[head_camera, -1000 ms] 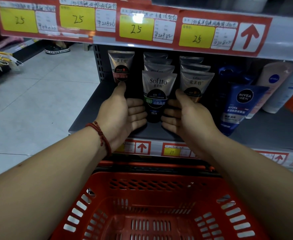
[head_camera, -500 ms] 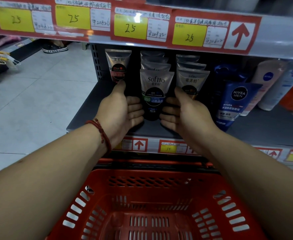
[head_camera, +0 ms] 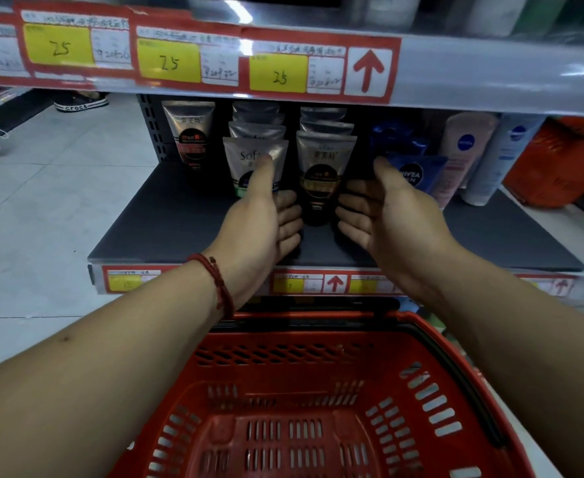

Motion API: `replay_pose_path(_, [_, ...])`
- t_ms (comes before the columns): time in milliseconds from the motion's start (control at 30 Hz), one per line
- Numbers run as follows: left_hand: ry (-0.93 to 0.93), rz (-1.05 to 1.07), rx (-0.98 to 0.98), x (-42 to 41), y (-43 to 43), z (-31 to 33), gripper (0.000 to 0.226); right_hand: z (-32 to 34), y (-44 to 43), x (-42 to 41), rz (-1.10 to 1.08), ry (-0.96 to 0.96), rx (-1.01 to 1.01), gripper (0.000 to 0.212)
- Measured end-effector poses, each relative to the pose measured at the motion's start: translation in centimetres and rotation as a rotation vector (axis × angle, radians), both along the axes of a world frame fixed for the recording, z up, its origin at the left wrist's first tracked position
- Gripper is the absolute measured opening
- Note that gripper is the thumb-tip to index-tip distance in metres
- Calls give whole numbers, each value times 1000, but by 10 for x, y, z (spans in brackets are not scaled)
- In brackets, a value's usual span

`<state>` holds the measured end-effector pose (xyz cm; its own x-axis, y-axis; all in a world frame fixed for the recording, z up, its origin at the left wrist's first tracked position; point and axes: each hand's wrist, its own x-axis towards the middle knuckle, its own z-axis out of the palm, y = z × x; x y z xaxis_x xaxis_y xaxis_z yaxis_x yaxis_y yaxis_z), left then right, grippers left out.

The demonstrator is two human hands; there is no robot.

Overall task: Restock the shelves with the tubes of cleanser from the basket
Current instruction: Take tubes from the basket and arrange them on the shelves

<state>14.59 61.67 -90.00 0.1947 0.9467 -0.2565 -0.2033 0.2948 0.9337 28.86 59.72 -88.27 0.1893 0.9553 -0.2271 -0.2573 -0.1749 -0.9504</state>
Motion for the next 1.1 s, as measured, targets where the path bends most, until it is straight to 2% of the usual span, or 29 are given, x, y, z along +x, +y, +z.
replay_pose_path(67, [19,-18,14,6,6,-3,83,1,-1,3,-3,-10,-2,63])
replay_pose_path(167, [35,-45,35,14,16,-5,57,0,1,6,25,-41,0,61])
replay_pose_path(300, [29,-88,92,20,27,-11,60,-5,8,5,43,-79,9,34])
replay_pose_path(467, [1,-74,80,22,35,-17,70,-5,13,-1,41,-75,12,47])
replay_pose_path(633, [1,-23,42,24,39,-17,55,-9,19,1,38,-96,36,53])
replay_pose_path(700, [-4,-16,18,25,38,-15,60,-12,21,5,37,-98,27,48])
replay_pose_path(833, [-39,-56,6,24,37,-14,84,-16,26,9,80,-109,40,35])
replay_pose_path(1100, [-64,-52,-4,24,37,-12,82,-20,30,11,122,-69,78,31])
